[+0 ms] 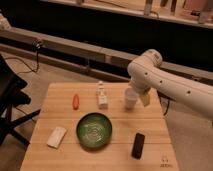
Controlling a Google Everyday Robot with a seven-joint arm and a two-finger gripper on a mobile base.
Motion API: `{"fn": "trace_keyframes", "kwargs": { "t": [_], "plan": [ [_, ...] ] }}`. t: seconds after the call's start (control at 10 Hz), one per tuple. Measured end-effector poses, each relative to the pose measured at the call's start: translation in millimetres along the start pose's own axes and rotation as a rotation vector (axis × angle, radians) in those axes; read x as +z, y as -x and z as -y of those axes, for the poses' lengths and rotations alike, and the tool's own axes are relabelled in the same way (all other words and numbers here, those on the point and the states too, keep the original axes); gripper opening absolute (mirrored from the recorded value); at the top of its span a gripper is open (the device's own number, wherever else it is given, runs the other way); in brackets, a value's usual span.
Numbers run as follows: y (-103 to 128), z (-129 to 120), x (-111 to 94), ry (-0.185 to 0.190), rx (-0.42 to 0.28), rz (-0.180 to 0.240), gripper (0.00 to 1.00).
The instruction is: Wipe the white sponge on the table
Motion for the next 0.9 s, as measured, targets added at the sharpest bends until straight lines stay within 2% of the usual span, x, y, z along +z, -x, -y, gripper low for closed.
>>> {"fn": "trace_keyframes", "kwargs": {
  "t": [0.3,0.4,0.7,0.9],
  "plan": [
    [5,4,-2,-0.008,-0.033,0.012,0.8],
    [19,10,-5,-0.014,-0.068,0.025,0.8],
    [81,31,-16,-0.033,-0.191,0.062,0.8],
    [114,33,-27,-0.057,-0.268,0.114,0.8]
  ]
}}
